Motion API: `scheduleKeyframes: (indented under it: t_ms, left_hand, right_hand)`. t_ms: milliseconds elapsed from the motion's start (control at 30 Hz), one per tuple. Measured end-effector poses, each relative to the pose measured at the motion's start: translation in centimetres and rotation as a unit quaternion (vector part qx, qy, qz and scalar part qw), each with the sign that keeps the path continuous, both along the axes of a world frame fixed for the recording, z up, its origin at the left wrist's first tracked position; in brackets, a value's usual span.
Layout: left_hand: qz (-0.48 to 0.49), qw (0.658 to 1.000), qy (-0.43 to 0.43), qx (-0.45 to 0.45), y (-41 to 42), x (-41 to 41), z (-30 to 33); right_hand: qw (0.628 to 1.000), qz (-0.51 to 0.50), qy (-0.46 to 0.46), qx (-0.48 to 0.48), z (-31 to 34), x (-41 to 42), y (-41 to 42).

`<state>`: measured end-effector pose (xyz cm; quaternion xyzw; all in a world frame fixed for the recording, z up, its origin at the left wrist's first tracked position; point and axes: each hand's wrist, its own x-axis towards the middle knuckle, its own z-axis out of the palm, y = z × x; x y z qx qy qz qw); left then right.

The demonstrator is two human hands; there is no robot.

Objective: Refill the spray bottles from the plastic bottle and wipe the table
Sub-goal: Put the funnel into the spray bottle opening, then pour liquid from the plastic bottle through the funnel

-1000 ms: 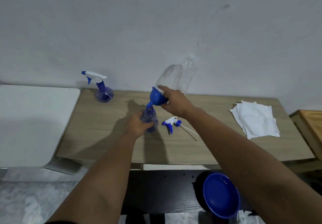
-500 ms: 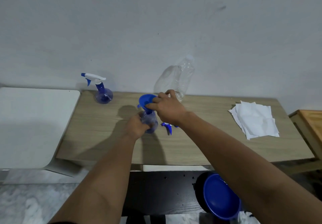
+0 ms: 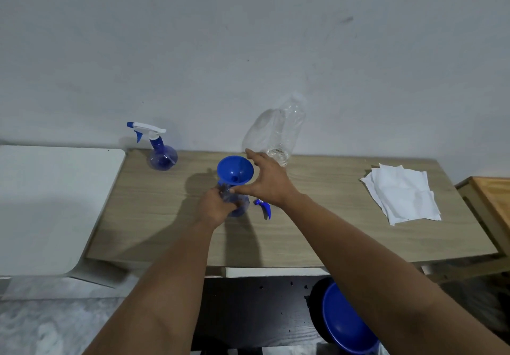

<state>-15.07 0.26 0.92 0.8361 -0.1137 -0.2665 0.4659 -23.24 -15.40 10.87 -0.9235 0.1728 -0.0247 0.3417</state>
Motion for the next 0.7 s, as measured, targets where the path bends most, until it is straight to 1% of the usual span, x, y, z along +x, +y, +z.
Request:
scheduleKeyframes:
  t_ms: [67, 200, 267, 367, 433, 467, 533, 600, 667, 700]
  left_hand:
    - [-0.004, 1.0, -0.011, 0.0, 0.0, -0.4, 1.2]
    - [-0.02, 0.999, -0.028, 0.019, 0.0, -0.9, 2.3]
    - [-0.022, 0.999, -0.023, 0.02, 0.1, -0.7, 1.9]
    - [-0.025, 1.0, 0.003, 0.001, 0.0, 0.1, 0.6]
    - [-0.023, 1.0, 0.009, -0.001, -0.4, 0.0, 1.3]
    - [-0.025, 1.0, 0.001, 0.009, -0.6, -0.2, 2.0]
    - [-0.017, 0.999, -0.019, 0.028, -1.0, -0.5, 2.9]
    - [-0.012, 0.999, -0.024, 0.035, -1.3, -0.3, 2.9]
    - [-0.014, 0.999, -0.024, 0.035, -1.6, 0.0, 2.6]
    - [-0.016, 0.999, -0.023, 0.029, -1.6, 0.3, 2.4]
  right_hand:
    - [0.999, -0.019, -0.018, 0.044, -0.6, 0.0, 0.1]
    - [0.995, -0.029, -0.051, 0.076, -1.4, -0.1, 0.3]
    - [0.994, -0.021, -0.06, 0.09, -1.4, -0.1, 0.3]
    - [0.991, 0.009, -0.04, 0.129, -0.5, -0.3, -0.4]
    - [0.985, -0.004, -0.064, 0.159, 0.7, -0.2, -1.5]
    - [0.983, -0.025, -0.091, 0.157, 1.4, -0.1, -2.2]
    - [0.976, -0.091, -0.16, 0.112, 2.7, 0.5, -4.0]
    - [0.958, -0.174, -0.219, 0.064, 3.8, 1.5, -6.0]
    - [0.938, -0.248, -0.239, 0.037, 4.8, 2.7, -8.0]
    - [0.935, -0.275, -0.223, 0.035, 5.2, 3.4, -8.9]
